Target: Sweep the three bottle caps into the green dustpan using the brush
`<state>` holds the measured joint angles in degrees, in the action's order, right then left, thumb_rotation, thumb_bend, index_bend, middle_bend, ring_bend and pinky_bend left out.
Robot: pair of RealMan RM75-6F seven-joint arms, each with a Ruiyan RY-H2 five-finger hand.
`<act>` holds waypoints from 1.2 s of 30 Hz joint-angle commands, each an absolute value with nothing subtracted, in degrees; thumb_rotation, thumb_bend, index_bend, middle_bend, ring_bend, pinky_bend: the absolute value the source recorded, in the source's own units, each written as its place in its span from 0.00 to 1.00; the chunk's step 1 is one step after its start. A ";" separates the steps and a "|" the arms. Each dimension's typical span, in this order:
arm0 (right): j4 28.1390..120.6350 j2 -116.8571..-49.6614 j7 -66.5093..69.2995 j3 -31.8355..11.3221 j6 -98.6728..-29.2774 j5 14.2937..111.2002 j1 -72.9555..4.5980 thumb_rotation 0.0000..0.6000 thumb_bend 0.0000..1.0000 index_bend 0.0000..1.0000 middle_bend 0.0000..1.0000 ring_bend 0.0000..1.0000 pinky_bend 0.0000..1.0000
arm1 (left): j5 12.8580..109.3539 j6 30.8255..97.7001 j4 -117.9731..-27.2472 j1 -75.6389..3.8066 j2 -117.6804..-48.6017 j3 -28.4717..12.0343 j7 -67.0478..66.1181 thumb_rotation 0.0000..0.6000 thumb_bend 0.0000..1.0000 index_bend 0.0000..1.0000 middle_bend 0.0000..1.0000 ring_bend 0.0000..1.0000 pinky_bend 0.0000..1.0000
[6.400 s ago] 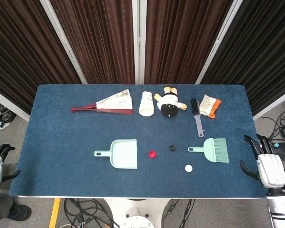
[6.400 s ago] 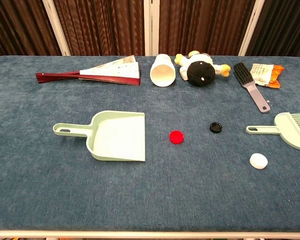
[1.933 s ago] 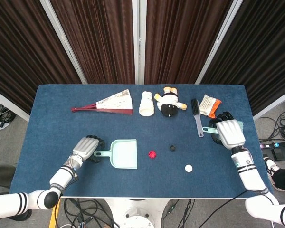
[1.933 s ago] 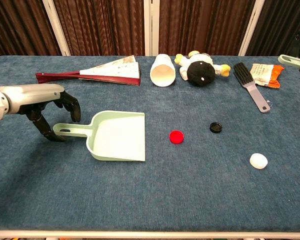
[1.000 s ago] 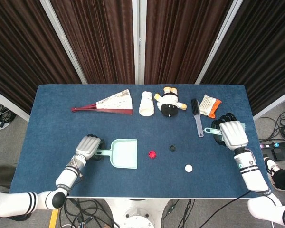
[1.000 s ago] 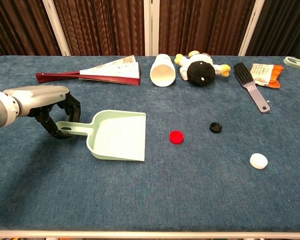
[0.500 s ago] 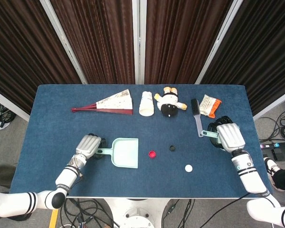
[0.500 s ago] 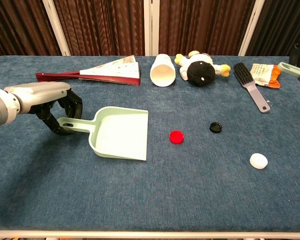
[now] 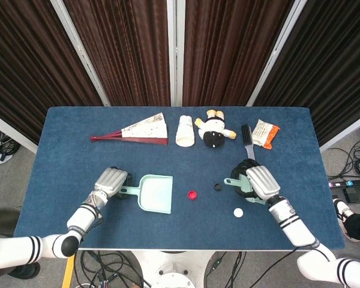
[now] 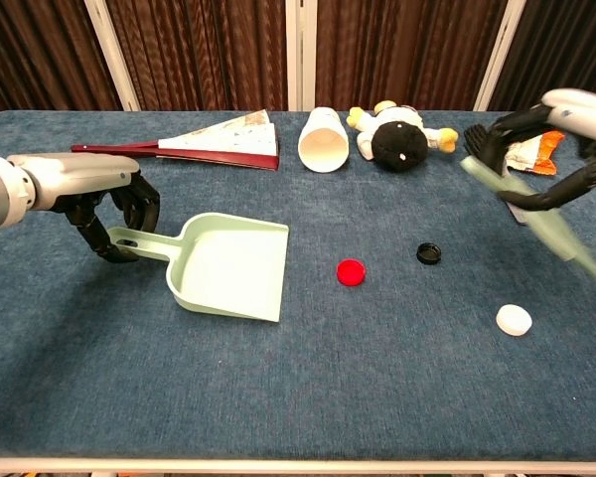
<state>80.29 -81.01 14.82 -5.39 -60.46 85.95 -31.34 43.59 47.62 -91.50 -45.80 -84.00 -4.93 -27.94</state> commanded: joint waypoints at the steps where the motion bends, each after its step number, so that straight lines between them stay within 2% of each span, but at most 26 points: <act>1: 76.25 -84.56 18.39 -4.79 -59.46 88.27 -33.39 1.00 0.52 0.67 0.60 0.25 0.18 | 40.85 45.74 -91.79 -47.57 -83.12 -5.14 -28.43 1.00 0.38 0.59 0.55 0.36 0.25; 11: 65.93 -94.02 26.51 -4.74 -59.78 91.71 -37.82 1.00 0.54 0.68 0.60 0.25 0.18 | 37.26 45.52 -91.97 -50.45 -83.25 -4.86 -28.79 1.00 0.38 0.59 0.55 0.37 0.26; 27: 57.58 -108.29 31.21 -6.68 -64.50 94.31 -43.63 1.00 0.55 0.68 0.60 0.25 0.18 | 37.16 46.80 -93.22 -51.89 -83.50 -2.71 -28.75 1.00 0.38 0.59 0.55 0.37 0.26; 32: 61.19 -106.28 32.63 -7.34 -67.84 94.09 -42.94 1.00 0.55 0.68 0.60 0.25 0.18 | 37.32 47.20 -93.43 -52.10 -83.59 -2.26 -28.66 1.00 0.38 0.59 0.55 0.37 0.26; 36: 70.34 -98.56 30.44 -5.81 -68.37 93.04 -40.20 1.00 0.55 0.68 0.60 0.25 0.18 | 37.45 47.24 -93.36 -52.18 -83.45 -2.04 -28.33 1.00 0.38 0.59 0.55 0.37 0.26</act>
